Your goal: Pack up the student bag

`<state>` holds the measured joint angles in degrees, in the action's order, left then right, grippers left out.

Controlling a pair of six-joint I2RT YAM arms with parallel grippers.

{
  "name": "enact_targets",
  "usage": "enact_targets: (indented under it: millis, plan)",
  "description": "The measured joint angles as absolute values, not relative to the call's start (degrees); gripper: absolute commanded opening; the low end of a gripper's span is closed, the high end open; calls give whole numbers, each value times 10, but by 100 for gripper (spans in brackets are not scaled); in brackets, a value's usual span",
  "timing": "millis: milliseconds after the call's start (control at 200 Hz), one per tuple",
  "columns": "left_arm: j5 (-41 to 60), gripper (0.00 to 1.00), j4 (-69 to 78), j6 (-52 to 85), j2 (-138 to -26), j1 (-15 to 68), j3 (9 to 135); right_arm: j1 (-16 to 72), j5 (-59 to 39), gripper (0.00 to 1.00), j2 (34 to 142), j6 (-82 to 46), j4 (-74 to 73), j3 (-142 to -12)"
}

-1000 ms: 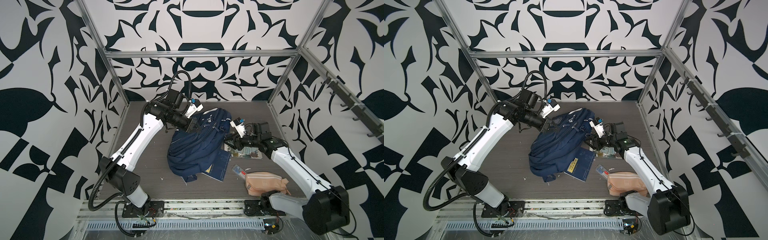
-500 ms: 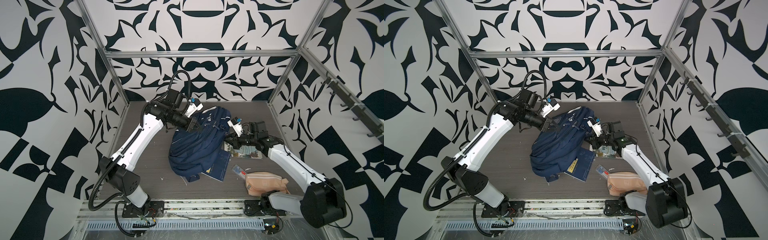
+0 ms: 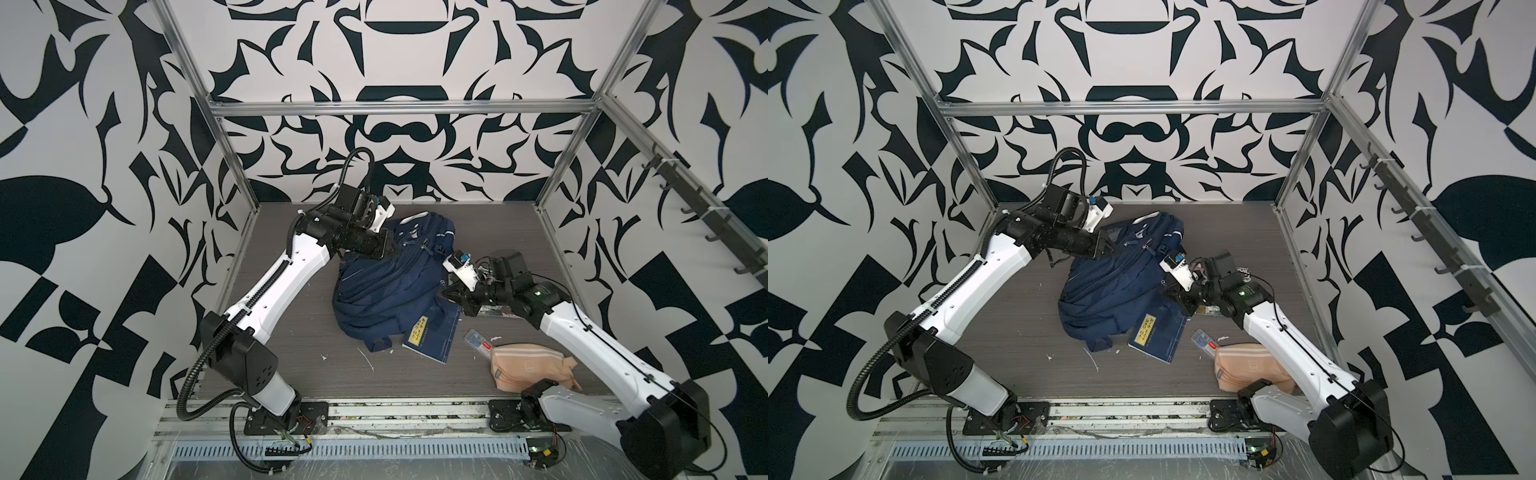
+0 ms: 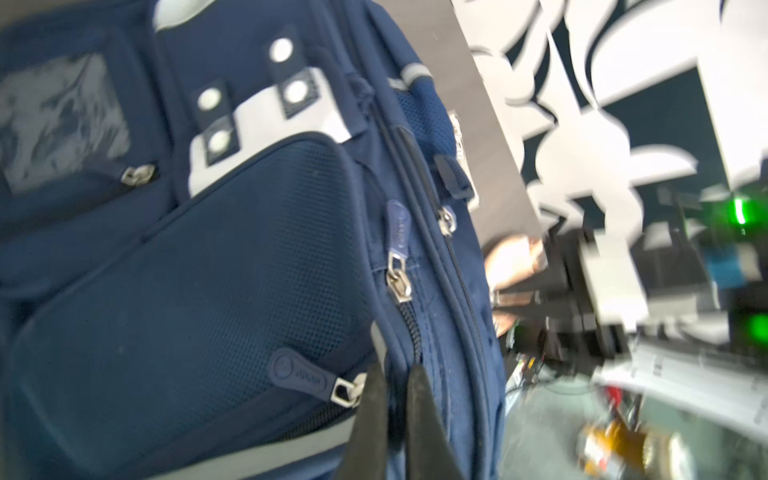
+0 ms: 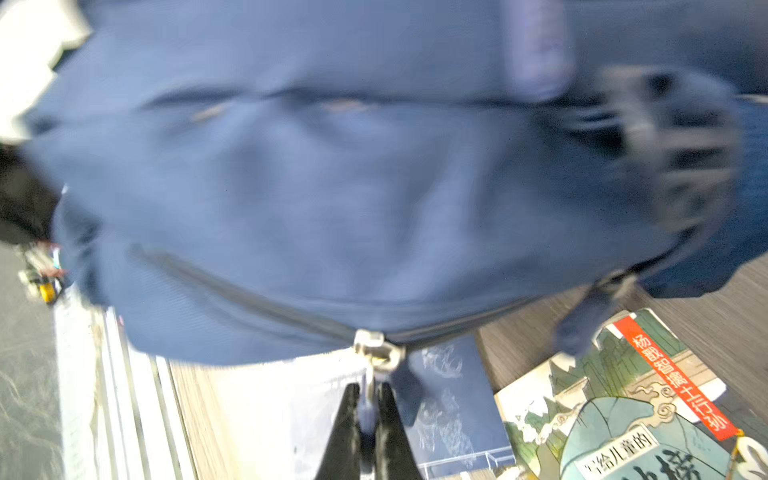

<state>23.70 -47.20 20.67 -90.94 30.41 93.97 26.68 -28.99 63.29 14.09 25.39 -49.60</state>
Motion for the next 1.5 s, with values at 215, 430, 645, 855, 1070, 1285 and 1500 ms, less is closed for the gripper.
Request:
enact_targets:
  millis: [215,430,645,855,1070,1285,1500]
  plan:
    - [226,0,-412,334,-910,303,922,346,-226,0,665,163,275,-533]
    - [187,0,-353,448,-915,303,895,438,-172,0,724,152,251,-564]
    - [158,9,-332,483,-921,296,890,451,-157,0,728,92,184,-543]
    - [152,99,-342,410,-908,288,881,439,-150,0,686,50,171,-480]
    - [170,99,-375,270,-802,286,776,380,-178,0,653,36,197,-458]
    - [166,99,-394,112,-757,308,695,337,-209,0,647,51,216,-458]
    - [143,100,-396,10,-849,345,714,316,-230,0,648,69,246,-458]
